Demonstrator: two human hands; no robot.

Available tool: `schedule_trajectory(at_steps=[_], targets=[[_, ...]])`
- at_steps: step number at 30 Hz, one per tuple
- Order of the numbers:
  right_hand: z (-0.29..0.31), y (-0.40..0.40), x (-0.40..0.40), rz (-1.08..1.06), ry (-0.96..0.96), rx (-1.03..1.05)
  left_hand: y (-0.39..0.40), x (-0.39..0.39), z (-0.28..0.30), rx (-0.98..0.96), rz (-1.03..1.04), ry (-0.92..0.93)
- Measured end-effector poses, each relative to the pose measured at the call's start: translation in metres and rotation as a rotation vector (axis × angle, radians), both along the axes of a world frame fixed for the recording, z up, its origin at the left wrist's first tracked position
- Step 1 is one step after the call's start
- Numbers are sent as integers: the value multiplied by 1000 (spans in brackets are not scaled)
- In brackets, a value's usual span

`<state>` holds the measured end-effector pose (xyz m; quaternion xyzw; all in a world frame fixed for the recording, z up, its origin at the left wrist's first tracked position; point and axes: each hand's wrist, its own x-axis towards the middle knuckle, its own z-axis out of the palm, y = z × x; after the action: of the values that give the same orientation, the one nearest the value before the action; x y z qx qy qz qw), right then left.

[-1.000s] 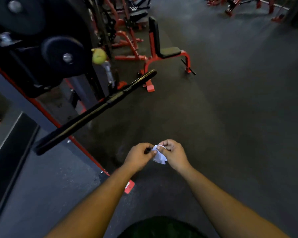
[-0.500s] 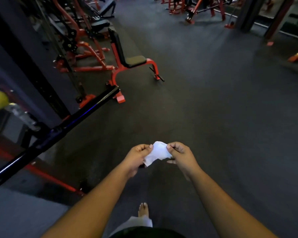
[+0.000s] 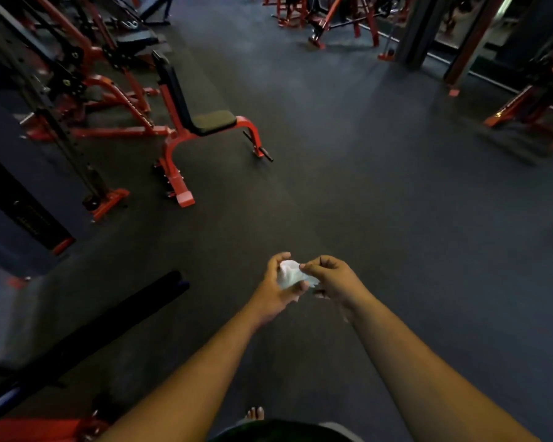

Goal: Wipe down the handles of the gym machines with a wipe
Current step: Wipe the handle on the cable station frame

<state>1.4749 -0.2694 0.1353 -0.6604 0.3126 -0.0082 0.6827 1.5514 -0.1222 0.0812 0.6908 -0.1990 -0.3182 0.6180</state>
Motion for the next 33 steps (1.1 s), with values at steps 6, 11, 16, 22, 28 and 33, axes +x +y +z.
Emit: schedule_trajectory(at_steps=[6,11,16,22,28,33], targets=[[8,-59,49,49,36,160,-57,55,-1,100,261,-241],[5,-122,106,160,53,193,-94,94,12,36,292,-84],[20,-179,165,378,-12,192,-127,120,24,-10,338,130],[37,-191,243,693,-108,-281,-145,169,30,109,650,69],[37,-165,333,810,-213,-504,-139,228,39,246,604,-70],[50,-143,407,939,-335,-572,-97,287,43,443,649,-151]])
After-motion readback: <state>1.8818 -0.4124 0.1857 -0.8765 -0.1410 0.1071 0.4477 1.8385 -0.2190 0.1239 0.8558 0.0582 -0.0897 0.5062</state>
